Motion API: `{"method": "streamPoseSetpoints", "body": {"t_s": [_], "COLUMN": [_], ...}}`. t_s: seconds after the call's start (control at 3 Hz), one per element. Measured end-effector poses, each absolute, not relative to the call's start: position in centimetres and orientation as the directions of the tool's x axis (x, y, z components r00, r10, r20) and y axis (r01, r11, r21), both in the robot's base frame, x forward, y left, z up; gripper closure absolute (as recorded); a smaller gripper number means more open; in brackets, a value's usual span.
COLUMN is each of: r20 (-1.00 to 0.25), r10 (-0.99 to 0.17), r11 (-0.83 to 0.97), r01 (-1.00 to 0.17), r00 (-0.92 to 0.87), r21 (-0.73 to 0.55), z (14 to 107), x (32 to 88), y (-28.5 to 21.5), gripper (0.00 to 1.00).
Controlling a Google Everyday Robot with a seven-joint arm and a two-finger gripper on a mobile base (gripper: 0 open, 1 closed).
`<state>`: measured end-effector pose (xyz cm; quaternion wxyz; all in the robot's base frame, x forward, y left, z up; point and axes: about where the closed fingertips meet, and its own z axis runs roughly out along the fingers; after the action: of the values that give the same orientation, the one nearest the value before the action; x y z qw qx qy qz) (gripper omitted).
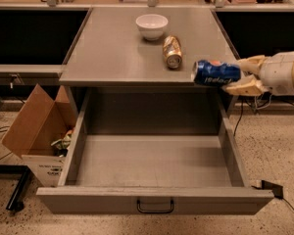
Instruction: Pick pepsi can from top drawer and place on counter
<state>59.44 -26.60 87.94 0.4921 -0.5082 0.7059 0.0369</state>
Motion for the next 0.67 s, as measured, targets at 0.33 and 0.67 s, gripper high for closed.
{"method": "streamPoseSetpoints", "body": {"t_s": [0.33,0.67], "r20": [-0.787,-0.839], "r10": [-0.615,-0.534], "r11": [0.581,0.662], "r01": [-0.7,-0.67], "r00": [-0.043,-0.106], "r21": [-0.416,-0.337], "z": [90.7,91.9], "x": [63.0,66.8], "y": [-27.6,-27.9], "gripper": [1.0,1.0]}}
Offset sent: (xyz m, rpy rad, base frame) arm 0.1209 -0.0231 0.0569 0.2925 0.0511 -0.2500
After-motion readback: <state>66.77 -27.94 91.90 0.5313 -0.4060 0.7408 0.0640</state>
